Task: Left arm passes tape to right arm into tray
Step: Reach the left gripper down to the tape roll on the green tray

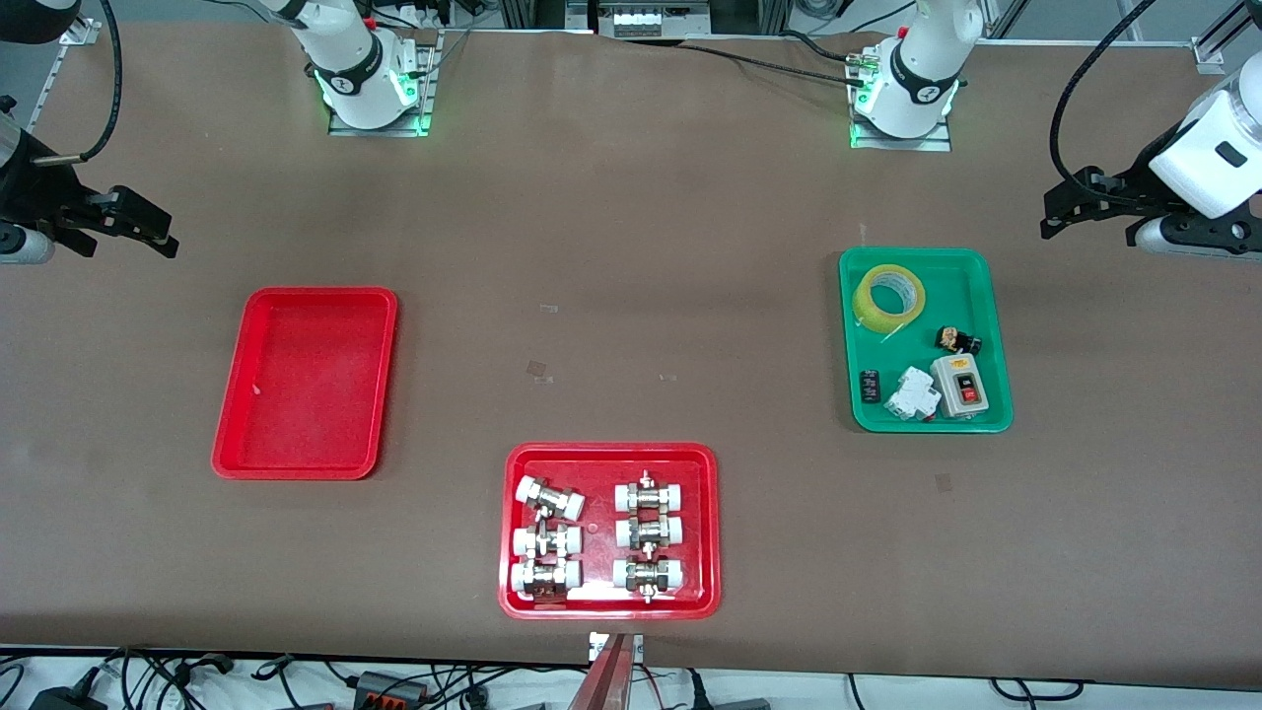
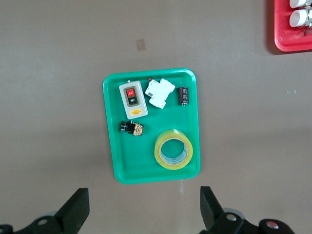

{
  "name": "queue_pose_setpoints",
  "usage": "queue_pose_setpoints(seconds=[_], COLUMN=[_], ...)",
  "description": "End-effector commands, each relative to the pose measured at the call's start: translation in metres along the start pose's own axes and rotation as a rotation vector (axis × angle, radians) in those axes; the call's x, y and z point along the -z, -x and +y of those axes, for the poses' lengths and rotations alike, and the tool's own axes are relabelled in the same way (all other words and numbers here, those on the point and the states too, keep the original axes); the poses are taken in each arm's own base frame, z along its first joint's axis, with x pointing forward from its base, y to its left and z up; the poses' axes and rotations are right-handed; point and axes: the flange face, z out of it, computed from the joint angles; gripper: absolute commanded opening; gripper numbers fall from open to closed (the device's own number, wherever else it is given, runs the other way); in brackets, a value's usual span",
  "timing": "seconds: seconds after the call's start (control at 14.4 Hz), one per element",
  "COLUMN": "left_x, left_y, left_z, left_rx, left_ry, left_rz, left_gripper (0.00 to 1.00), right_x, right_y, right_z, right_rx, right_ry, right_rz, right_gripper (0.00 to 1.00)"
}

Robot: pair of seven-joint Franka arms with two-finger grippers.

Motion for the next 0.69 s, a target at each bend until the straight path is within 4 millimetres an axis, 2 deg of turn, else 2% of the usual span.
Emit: queue_pose_setpoints(seconds=[0.0, 0.28, 0.48, 0.62], left_x=[0.003, -0.001, -0.012, -0.030], left_y=[0.009, 0.007, -0.005, -0.020], left_z=[0.002, -0.001, -0.025, -0.033], left_rx=[0.011, 0.019, 0.076, 0.084], left_ry=[0.012, 0.019, 0.086, 0.092], left_rz=[-0.008, -0.015, -0.019, -0.036], left_gripper=[1.00, 1.00, 1.00, 1.00], right_x=[0.005, 0.008, 0.008, 0.006], right_y=[0.006, 0.004, 0.003, 0.001], right_z=[-0.003, -0.003, -0.003, -0.003], right_rx=[0.012, 0.011, 0.011, 0.011], right_ry=[-0.003, -0.003, -0.003, -0.003], right_rz=[-0.007, -0.011, -0.011, -0.012], right_gripper=[1.00, 1.00, 1.00, 1.00])
